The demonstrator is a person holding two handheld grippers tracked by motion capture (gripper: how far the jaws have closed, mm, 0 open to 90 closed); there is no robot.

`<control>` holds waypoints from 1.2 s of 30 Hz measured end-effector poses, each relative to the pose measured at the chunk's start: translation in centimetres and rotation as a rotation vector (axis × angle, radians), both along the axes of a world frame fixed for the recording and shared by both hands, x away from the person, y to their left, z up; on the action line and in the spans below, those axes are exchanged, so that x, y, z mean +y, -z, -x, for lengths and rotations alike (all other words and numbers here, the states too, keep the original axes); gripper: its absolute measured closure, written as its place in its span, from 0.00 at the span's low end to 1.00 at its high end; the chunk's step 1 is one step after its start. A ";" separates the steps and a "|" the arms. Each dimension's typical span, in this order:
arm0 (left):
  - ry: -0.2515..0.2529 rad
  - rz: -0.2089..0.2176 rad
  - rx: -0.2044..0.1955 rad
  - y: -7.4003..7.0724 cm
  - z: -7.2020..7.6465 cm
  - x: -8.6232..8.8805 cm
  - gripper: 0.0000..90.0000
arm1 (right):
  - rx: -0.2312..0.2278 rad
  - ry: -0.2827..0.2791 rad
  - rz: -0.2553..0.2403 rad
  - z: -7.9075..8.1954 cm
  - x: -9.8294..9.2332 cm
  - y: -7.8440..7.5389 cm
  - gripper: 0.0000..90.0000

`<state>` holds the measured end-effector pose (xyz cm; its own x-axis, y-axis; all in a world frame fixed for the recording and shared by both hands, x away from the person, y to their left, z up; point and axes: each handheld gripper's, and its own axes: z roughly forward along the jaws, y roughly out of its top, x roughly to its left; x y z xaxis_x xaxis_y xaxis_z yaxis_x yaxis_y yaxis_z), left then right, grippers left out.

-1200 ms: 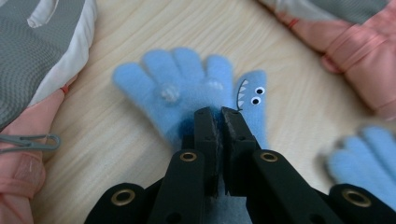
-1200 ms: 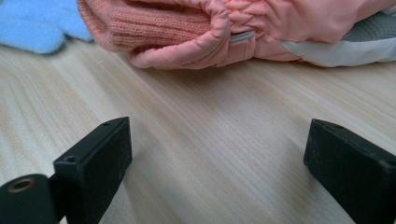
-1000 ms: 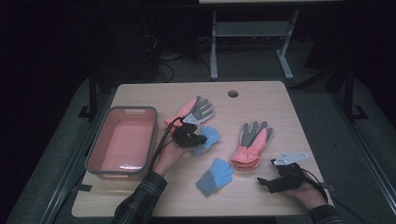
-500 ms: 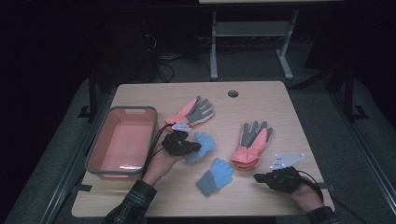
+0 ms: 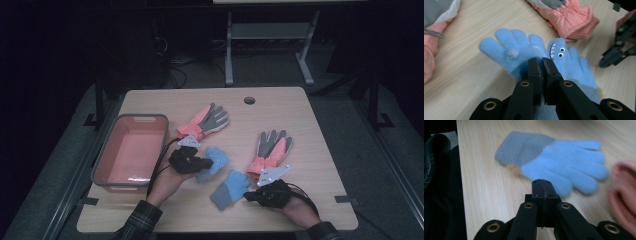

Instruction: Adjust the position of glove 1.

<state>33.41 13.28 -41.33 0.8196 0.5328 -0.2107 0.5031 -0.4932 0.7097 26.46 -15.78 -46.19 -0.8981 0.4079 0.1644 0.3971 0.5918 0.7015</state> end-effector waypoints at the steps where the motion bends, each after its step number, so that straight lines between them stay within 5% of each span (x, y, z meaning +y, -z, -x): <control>1: 0.003 -0.004 -0.003 0.0 0.0 0.0 0.95 | -0.005 -0.010 0.005 -0.1 0.4 0.1 1.00; 12: 0.021 -0.001 -0.002 -0.1 0.6 -0.1 0.96 | 0.020 -0.058 -0.011 -0.9 3.6 0.5 1.00; 21: 0.034 0.003 -0.006 -0.2 1.0 -0.1 0.95 | -0.040 -0.033 0.003 -2.1 5.9 0.4 1.00; 25: 0.026 0.002 0.001 -0.3 1.2 -0.4 0.96 | -0.066 -0.014 -0.038 -1.6 4.2 -0.8 0.98; 36: 0.055 -0.032 0.016 0.4 2.3 -2.8 0.95 | -0.056 0.095 -0.054 -0.1 -2.9 -0.9 0.58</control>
<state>31.07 10.49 -41.78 0.8444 0.4939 -0.2073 0.4856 -0.5426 0.6854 26.57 -18.64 -45.31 -0.8643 0.4835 0.1387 0.4086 0.5140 0.7542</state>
